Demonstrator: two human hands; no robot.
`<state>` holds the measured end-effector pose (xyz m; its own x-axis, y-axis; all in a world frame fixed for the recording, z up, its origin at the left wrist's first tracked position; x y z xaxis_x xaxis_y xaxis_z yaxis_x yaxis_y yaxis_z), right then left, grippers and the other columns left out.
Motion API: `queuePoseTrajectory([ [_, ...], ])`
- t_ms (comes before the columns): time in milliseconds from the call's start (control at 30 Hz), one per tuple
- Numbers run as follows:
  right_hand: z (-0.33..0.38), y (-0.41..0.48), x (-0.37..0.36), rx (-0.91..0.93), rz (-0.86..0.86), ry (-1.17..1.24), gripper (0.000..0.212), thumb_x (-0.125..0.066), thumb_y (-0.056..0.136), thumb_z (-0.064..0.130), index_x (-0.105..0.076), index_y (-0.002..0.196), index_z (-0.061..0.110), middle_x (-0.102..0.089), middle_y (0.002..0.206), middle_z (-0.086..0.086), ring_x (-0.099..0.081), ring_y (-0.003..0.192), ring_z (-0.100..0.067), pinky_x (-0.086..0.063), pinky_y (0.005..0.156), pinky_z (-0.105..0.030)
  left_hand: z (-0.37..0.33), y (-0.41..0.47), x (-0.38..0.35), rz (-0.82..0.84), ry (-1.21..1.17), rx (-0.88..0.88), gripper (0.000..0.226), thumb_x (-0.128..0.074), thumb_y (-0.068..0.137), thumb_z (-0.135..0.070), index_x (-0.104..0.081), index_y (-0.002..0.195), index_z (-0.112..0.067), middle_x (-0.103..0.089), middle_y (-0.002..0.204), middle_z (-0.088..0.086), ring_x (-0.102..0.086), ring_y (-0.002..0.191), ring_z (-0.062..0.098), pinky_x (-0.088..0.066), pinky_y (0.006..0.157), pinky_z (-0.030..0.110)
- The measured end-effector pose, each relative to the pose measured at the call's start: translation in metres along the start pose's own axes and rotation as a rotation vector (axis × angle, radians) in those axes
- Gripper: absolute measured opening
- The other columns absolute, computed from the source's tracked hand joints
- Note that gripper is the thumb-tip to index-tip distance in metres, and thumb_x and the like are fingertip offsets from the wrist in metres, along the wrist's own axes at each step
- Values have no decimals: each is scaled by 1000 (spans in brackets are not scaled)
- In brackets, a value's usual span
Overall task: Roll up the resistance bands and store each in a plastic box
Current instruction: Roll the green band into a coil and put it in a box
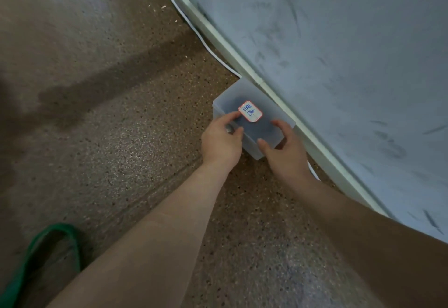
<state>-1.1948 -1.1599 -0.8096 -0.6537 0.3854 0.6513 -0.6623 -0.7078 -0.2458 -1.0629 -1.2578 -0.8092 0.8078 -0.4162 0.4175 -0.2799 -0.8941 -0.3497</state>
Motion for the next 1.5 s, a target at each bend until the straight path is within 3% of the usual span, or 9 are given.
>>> queuePoseTrajectory([
  [100,5,-11,3,-45,27,-71,65,-62,93,34,-30,149,31,-32,154,-7,-40,135,-26,-40,105,-39,4,-17,20,20,-123,27,42,-57,93,-18,-54,133,-31,-55,135,-5,-52,122,13,-43,105,31],
  [267,50,-80,14,97,-79,-147,56,-59,91,15,-37,142,22,-36,145,-8,-35,132,-28,-38,103,-45,61,-94,126,-50,171,56,35,-57,88,-7,-62,112,-32,-57,113,-7,-59,99,15,-48,88,29],
  [400,68,-155,-61,178,358,-293,54,-60,90,12,-44,141,19,-42,142,-7,-38,132,-25,-34,108,-37,169,-181,198,86,626,197,16,-64,86,-26,-60,101,-27,-48,106,-5,-55,102,18,-45,86,30],
  [600,59,-275,-151,291,903,-513,63,-52,92,17,-28,150,27,-26,155,0,-33,139,-19,-29,111,-26,244,-256,240,169,858,244,42,-61,90,-32,-31,119,-31,-56,100,-3,-60,79,15,-53,70,31],
  [800,84,-320,-134,150,967,-298,91,-64,87,12,-9,152,45,-18,160,14,-24,144,-8,-33,111,-27,176,-257,260,-110,299,241,24,-75,77,-14,-69,99,-22,-69,90,-11,-65,89,13,-46,77,22],
  [1000,171,-351,-75,183,957,122,114,-84,70,15,-10,146,57,-21,146,39,-26,140,4,-35,112,-30,33,-317,287,-44,21,35,34,-81,70,-7,-73,83,-38,-71,83,-20,-65,82,-4,-50,79,15],
  [1133,211,-376,-36,355,850,246,57,-84,69,38,-59,120,34,-62,119,16,-59,115,-8,-47,101,-39,-37,-362,297,4,-184,-41,36,-81,68,2,-72,77,-32,-72,76,-12,-70,74,7,-56,71,26],
  [1333,192,-435,42,236,774,396,23,-76,80,7,-66,97,21,-73,91,3,-68,83,-11,-53,75,-18,-113,-448,307,-92,-524,-229,23,-78,64,-8,-69,75,-27,-66,72,-9,-62,68,6,-51,65,21],
  [1500,172,-454,124,159,603,488,16,-61,92,6,-68,96,19,-75,87,5,-70,83,-11,-56,78,-27,-102,-480,298,-96,-747,-136,46,-76,75,-23,-58,116,-31,-71,92,-1,-67,100,14,-49,96,43],
])
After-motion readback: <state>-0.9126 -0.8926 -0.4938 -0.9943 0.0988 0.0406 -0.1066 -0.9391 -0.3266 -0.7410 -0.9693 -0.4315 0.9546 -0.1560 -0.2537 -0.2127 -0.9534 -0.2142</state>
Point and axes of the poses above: each hand's wrist, its own y-axis towards the middle knuckle, its own x-axis out of the back of the hand, z = x × y, the point moved 7 cm from there along y, towards the middle knuckle
